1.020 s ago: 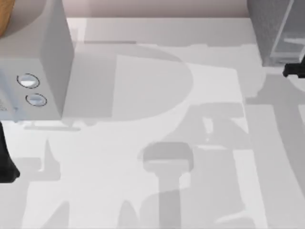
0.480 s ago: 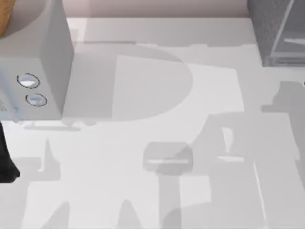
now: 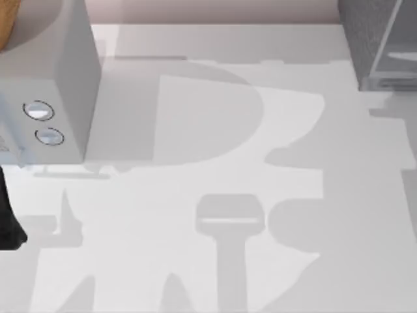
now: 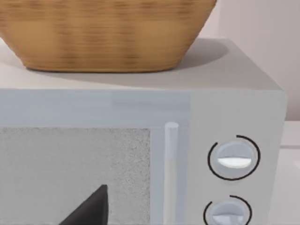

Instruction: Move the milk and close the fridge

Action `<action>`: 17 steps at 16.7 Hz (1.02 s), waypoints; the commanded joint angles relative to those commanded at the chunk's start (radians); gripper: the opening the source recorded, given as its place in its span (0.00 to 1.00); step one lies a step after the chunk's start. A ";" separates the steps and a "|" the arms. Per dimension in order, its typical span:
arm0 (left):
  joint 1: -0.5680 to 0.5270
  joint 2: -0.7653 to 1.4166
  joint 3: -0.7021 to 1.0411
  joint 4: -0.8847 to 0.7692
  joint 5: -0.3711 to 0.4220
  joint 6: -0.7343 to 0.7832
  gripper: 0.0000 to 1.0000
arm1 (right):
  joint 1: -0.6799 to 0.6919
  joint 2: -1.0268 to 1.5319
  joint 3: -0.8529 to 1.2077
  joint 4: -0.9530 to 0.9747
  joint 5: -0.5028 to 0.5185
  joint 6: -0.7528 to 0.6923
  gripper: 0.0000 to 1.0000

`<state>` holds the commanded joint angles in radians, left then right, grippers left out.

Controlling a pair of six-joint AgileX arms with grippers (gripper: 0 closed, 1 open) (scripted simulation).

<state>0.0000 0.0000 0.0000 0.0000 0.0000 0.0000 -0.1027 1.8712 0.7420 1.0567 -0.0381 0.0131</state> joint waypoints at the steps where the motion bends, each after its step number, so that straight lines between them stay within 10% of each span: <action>1: 0.000 0.000 0.000 0.000 0.000 0.000 1.00 | -0.017 0.068 0.077 -0.009 -0.021 0.000 0.00; 8: 0.000 0.000 0.000 0.000 0.000 0.000 1.00 | -0.099 0.397 0.485 -0.057 -0.161 -0.007 0.00; 17: 0.000 0.000 0.000 0.000 0.000 0.000 1.00 | -0.104 0.423 0.513 -0.061 -0.174 -0.009 0.00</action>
<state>0.0000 0.0000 0.0000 0.0000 0.0000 0.0000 -0.2070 2.2939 1.2551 0.9958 -0.2124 0.0042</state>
